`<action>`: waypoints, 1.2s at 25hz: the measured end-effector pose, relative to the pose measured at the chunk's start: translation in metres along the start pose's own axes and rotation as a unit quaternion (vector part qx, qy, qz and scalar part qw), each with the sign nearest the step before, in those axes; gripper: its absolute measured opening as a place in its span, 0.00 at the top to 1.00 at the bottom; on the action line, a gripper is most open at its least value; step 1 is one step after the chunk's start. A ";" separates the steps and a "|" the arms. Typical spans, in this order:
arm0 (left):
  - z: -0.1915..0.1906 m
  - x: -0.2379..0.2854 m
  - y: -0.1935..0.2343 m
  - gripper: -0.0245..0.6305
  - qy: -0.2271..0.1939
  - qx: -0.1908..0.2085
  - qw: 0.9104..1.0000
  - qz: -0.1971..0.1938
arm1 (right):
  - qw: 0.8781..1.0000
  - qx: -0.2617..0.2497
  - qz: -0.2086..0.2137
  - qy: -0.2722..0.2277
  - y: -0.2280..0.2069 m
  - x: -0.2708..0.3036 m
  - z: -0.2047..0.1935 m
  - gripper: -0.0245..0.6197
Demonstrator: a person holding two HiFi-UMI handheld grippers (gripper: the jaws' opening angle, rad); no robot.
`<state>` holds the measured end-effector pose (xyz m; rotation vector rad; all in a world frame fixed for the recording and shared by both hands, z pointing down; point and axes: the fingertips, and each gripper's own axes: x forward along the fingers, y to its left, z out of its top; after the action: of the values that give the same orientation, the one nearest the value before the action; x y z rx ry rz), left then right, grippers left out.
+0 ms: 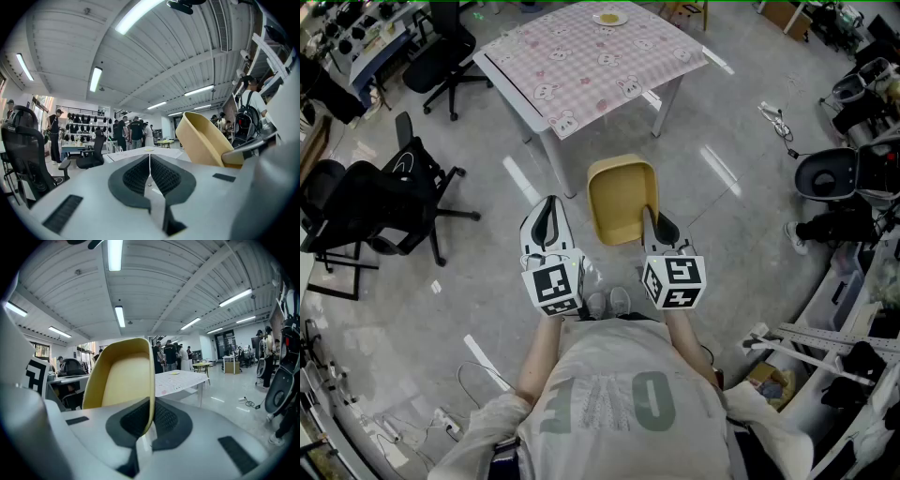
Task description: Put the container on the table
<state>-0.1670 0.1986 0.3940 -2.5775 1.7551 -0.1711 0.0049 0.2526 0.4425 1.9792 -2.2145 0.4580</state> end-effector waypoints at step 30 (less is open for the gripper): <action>-0.007 0.062 -0.046 0.92 -0.005 -0.013 1.000 -0.008 | 0.998 0.049 -0.015 -0.029 -0.084 0.030 0.009 0.91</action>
<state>-0.1028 0.1585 0.4092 -2.6060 1.7448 -0.1373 0.0844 0.2136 0.4543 2.0992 -2.2334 0.5213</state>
